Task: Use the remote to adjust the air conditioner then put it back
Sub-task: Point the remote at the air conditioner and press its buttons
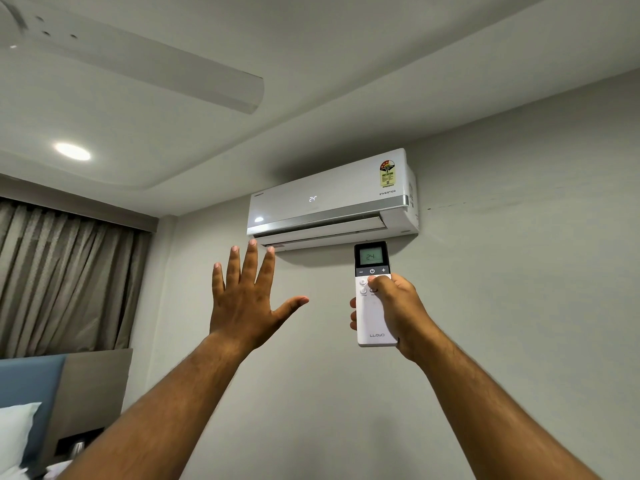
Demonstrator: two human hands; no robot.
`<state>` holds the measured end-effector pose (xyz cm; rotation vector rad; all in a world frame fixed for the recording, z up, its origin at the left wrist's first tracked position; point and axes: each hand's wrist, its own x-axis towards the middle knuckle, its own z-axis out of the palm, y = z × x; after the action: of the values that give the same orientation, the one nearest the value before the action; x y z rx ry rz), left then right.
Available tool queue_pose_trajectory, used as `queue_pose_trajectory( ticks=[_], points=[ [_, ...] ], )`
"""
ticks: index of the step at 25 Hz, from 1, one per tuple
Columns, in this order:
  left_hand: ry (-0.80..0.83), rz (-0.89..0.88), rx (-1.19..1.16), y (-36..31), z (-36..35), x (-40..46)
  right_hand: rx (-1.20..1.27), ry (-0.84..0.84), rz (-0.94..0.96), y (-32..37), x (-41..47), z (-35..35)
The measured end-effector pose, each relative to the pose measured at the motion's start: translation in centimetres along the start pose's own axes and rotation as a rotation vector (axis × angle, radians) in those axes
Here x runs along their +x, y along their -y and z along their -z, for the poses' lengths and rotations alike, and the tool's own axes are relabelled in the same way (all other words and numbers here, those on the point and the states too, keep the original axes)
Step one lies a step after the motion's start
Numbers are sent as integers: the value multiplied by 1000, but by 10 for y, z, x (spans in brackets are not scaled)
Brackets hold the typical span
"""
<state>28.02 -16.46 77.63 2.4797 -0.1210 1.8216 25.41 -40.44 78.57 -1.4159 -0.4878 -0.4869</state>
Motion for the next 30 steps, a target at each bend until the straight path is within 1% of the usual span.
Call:
queue_pose_trajectory(
  ticks=[19, 30],
  points=[
    [10, 17, 5, 7, 2, -4, -30, -27, 12, -4, 0, -9],
    [17, 20, 25, 9, 2, -4, 4, -36, 35, -6, -1, -12]
  ],
)
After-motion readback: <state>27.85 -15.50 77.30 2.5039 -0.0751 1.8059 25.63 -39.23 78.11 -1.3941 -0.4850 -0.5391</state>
